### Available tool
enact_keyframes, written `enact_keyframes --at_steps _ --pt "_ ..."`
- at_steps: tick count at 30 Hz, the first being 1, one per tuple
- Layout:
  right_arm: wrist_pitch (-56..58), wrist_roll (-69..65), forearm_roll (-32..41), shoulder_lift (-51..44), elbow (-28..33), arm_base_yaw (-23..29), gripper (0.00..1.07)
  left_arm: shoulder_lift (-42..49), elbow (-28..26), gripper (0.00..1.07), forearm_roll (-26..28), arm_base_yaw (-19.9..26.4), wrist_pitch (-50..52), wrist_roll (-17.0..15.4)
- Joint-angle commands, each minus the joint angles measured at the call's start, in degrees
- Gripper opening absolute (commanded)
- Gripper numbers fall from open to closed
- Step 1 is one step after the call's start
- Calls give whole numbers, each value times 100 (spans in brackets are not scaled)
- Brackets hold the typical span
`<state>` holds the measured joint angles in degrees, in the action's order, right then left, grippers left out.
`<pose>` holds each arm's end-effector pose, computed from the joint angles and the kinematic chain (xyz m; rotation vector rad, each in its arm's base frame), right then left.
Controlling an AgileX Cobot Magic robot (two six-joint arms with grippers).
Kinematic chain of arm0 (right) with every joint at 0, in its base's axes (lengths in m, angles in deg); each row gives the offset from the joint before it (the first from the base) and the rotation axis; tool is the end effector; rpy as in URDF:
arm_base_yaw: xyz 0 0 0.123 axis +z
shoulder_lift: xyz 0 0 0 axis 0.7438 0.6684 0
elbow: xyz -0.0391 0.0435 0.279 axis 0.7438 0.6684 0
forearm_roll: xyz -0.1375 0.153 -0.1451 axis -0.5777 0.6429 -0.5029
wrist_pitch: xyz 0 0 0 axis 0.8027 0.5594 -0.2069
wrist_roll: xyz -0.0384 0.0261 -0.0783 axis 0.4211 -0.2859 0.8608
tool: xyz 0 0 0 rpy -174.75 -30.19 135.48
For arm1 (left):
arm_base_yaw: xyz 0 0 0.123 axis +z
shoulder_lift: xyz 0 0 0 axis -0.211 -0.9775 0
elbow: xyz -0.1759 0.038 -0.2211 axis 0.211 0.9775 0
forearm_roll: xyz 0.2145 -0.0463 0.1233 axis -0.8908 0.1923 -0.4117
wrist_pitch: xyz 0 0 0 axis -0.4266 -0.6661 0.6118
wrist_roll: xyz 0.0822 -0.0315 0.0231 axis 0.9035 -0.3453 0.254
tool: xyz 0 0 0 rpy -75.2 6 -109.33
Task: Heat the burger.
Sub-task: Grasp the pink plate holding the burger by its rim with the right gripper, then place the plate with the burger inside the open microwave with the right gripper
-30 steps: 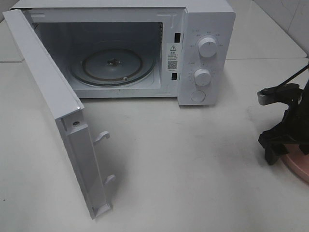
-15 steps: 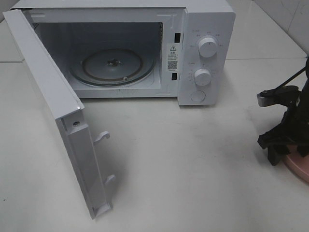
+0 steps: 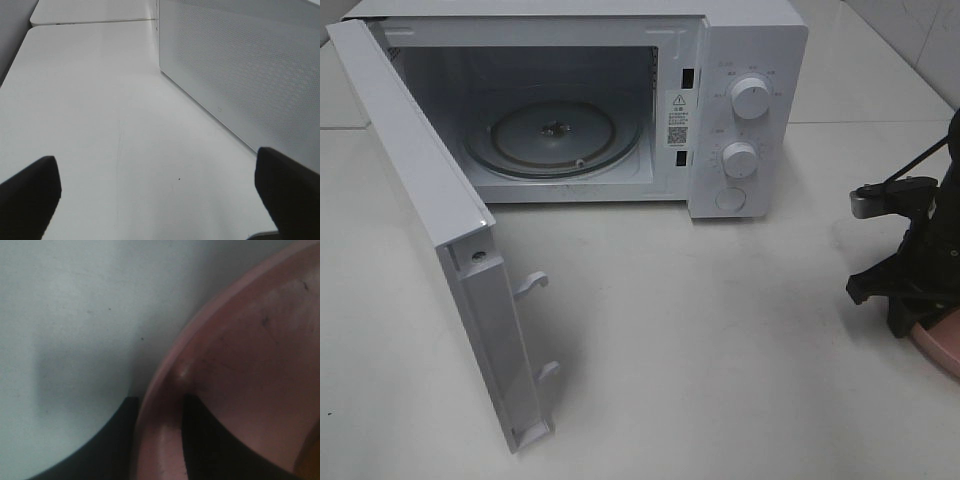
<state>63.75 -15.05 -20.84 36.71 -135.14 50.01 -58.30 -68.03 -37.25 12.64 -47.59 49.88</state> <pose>0.3026 0.0042 0.1090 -0.2025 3.0350 -0.1063 -0.0057 -0.0068 0.2786 0.0898 2.0230 -0.0387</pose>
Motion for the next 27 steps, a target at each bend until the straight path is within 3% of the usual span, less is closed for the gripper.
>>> enact_keyframes --at_steps 1,27 --pt "223 -155 -46 23 63 -34 0 138 23 98 46 6 80 -29" --pt "1112 -2515 -2447 -550 258 1312 0 138 23 98 46 6 80 -29"
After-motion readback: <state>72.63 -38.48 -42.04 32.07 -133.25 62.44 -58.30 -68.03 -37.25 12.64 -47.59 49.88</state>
